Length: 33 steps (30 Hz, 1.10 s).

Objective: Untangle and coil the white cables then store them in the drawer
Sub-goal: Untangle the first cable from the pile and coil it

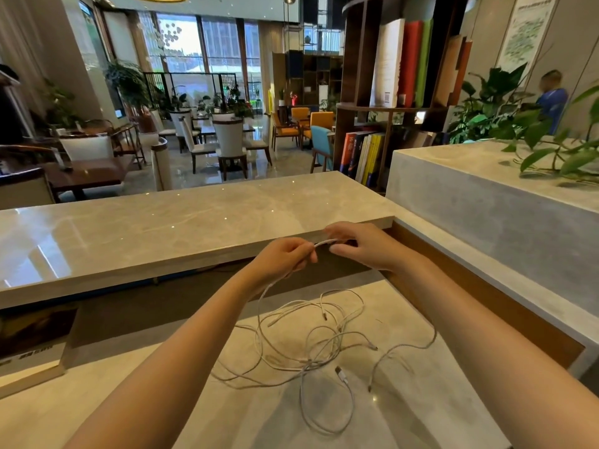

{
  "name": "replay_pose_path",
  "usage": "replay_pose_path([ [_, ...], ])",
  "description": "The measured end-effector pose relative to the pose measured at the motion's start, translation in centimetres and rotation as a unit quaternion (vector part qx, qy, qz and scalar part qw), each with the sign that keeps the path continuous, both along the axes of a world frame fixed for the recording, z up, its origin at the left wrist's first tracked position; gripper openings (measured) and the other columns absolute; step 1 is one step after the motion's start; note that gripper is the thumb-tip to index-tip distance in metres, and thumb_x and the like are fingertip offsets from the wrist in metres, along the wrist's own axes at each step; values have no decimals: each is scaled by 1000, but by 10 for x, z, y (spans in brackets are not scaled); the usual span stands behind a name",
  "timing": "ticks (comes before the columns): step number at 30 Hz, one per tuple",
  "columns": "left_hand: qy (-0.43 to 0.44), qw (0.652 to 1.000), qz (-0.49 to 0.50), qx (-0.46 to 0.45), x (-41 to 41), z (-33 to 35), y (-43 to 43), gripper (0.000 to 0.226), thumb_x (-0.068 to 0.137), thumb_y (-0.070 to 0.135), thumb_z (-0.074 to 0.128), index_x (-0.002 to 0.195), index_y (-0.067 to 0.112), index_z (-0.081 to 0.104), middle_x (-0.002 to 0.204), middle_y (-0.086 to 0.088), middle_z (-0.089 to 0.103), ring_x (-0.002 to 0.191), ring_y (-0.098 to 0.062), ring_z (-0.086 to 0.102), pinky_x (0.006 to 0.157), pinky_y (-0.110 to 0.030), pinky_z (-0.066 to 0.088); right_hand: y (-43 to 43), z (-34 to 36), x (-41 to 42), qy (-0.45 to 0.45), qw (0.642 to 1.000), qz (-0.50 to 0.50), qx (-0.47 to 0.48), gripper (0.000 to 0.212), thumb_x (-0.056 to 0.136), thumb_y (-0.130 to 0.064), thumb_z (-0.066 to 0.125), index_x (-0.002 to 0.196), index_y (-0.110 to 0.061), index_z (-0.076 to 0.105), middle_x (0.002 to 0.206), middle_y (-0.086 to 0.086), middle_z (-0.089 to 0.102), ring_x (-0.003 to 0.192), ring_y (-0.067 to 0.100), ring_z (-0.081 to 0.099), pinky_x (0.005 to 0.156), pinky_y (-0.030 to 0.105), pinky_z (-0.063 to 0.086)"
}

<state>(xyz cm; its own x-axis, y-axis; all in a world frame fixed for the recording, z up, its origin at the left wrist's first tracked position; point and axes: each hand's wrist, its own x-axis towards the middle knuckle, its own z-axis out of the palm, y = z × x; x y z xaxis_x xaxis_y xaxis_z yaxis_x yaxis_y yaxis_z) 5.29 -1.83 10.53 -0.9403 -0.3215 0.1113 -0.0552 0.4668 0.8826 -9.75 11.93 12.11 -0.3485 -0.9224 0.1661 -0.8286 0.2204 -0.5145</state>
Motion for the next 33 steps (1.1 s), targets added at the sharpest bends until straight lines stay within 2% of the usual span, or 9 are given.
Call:
replay_pose_path([
  [3, 28, 999, 10, -27, -9, 14, 6, 31, 98, 29, 41, 83, 12, 61, 57, 4, 47, 42, 0, 39, 44, -11, 33, -5, 17, 11, 16, 998, 49, -40, 21, 95, -25, 51, 110, -19, 64, 90, -6, 65, 82, 6, 57, 74, 19, 43],
  [6, 43, 999, -4, 31, -4, 15, -4, 30, 98, 28, 41, 82, 11, 60, 58, 0, 45, 47, -7, 39, 48, -17, 34, 3, 28, 2, 28, 995, 20, -97, 21, 95, -20, 50, 107, -17, 67, 92, -8, 63, 86, 8, 56, 75, 19, 44],
  [10, 15, 1000, -9, -4, 9, -3, -19, 29, 97, 28, 41, 83, 11, 60, 60, 0, 48, 51, -9, 42, 54, -20, 39, 20, 35, -16, -24, 971, -95, -220, 21, 97, -23, 47, 101, -17, 66, 78, -9, 59, 73, 4, 52, 66, 15, 39],
  [13, 15, 997, 15, 70, 12, -10, -26, 31, 98, 28, 38, 86, 11, 60, 58, 1, 42, 49, -11, 34, 48, -20, 30, 33, 34, -34, 32, 987, -128, -94, 21, 96, -24, 48, 106, -17, 65, 86, -1, 64, 82, 13, 59, 77, 26, 47],
  [16, 17, 999, 10, 47, 0, -1, -15, 31, 97, 31, 41, 87, 11, 62, 56, 3, 39, 47, -8, 31, 46, -19, 26, 25, 31, -25, 47, 997, -53, 31, 27, 94, -29, 53, 120, -23, 57, 107, -3, 64, 88, 9, 60, 81, 21, 47],
  [21, 25, 1000, 8, -6, -26, 15, 9, 31, 96, 33, 45, 89, 10, 65, 56, 3, 43, 41, -3, 34, 42, -14, 27, 0, 36, 1, 47, 998, 30, 14, 20, 96, -27, 50, 106, -19, 65, 79, -10, 60, 72, 4, 54, 66, 15, 42],
  [25, 55, 988, -5, 141, -14, 1, -9, 30, 99, 26, 37, 91, 8, 60, 55, 3, 39, 47, -9, 29, 46, -20, 25, 8, 46, -17, 45, 984, -80, -155, 22, 96, -22, 49, 103, -13, 68, 82, -12, 58, 72, 0, 50, 64, 12, 36],
  [29, 100, 958, -49, 265, 1, -21, -22, 29, 99, 22, 32, 90, 8, 57, 53, 4, 39, 46, -9, 35, 46, -20, 35, 19, 37, -39, 14, 951, -191, -242, 25, 97, -21, 47, 101, -10, 69, 79, -9, 58, 69, 1, 48, 61, 13, 35],
  [33, 168, 890, -102, 411, 0, -6, -15, 27, 95, 27, 35, 91, 11, 57, 51, 7, 37, 39, -3, 31, 36, -15, 26, 27, 9, -51, -53, 948, -237, -204, 26, 97, -28, 48, 88, -15, 68, 66, -6, 54, 66, 9, 50, 63, 21, 39],
])
